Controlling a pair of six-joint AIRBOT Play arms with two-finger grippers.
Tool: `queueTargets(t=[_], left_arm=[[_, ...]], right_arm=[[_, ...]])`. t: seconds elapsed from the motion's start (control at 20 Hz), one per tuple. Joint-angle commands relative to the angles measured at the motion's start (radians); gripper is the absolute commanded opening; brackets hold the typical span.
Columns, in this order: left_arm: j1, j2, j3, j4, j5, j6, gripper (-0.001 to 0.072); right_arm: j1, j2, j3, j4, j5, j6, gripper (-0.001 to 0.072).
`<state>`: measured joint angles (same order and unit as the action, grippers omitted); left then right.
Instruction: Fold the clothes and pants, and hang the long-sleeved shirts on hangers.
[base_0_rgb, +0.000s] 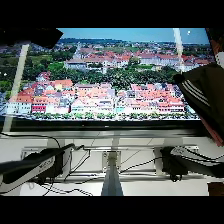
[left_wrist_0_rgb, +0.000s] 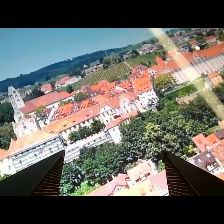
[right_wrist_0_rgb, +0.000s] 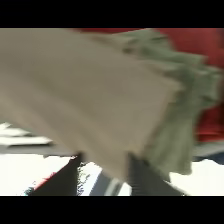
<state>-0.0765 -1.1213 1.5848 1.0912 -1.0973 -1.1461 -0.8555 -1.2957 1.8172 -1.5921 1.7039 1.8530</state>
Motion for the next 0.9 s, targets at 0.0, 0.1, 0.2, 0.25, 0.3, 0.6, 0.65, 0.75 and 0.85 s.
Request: queueTargets(t=[0.0, 0.1, 0.2, 0.25, 0.3, 0.6, 0.65, 0.75, 0.85], left_arm=[[0.001, 0.001, 0.0, 0.0, 0.0, 0.0, 0.0687], [0.001, 0.001, 0.0, 0.0, 0.0, 0.0, 0.0687], [0.001, 0.001, 0.0, 0.0, 0.001, 0.0, 0.0687], [0.001, 0.001, 0.0, 0.0, 0.001, 0.0, 0.0687], [0.001, 0.001, 0.0, 0.0, 0.0, 0.0, 0.0687], [0.001, 0.001, 0.0, 0.0, 0.0, 0.0, 0.0687], [0.001, 0.001, 0.0, 0.0, 0.001, 0.0, 0.0687], [0.001, 0.001, 0.0, 0.0, 0.0, 0.0, 0.0687], [0.001, 0.001, 0.0, 0.0, 0.0, 0.0, 0.0687]], right_arm=[[0.147, -0.001, -0.003, 0.116, -0.067, -0.016, 0.0011], [0.315, -0.001, -0.002, 0.138, -0.158, -0.026, 0.0012], [0.498, -0.001, -0.002, 0.14, -0.24, -0.1, 0.0012], [0.586, -0.001, -0.002, 0.14, -0.267, -0.133, 0.0011], [0.68, 0.0, -0.002, 0.135, -0.294, -0.162, 0.0012], [1.121, 0.051, -0.002, -0.051, -0.534, -0.235, 0.0011], [1.162, 0.051, -0.002, -0.08, -0.526, -0.248, 0.0011], [1.188, 0.047, -0.006, -0.089, -0.476, -0.248, 0.0012], [1.188, 0.044, -0.006, -0.086, -0.394, -0.248, 0.0012]])
